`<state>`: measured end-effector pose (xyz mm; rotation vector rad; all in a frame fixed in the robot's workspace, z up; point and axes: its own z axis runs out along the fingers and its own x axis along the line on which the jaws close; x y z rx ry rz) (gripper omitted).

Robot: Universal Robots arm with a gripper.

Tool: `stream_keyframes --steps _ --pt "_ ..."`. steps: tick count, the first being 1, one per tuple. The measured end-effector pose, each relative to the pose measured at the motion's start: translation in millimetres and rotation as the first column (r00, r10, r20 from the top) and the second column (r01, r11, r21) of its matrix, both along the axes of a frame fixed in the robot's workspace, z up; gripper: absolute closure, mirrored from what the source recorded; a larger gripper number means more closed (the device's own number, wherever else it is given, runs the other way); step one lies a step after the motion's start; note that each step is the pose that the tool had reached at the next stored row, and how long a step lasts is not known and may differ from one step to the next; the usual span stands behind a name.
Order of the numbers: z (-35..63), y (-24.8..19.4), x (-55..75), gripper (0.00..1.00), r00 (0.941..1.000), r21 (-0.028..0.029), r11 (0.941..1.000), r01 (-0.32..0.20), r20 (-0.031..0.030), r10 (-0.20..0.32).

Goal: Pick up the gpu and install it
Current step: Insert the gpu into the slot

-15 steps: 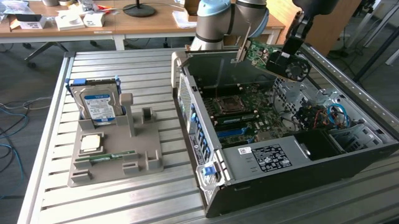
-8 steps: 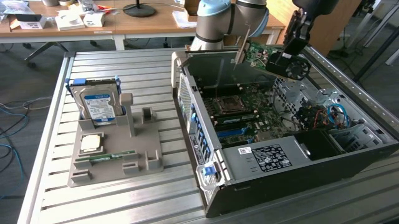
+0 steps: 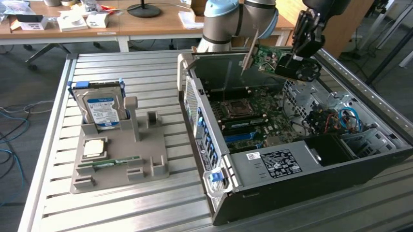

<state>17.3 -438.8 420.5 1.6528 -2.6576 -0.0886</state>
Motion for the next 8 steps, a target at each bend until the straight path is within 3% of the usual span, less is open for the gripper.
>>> stream_keyframes --steps 4,8 --pt "-0.1 0.0 0.0 0.74 0.9979 0.0 0.9979 -0.065 0.0 0.065" --pt "-0.2 0.0 0.0 0.74 0.9912 0.0 0.9912 -0.132 0.0 0.132"
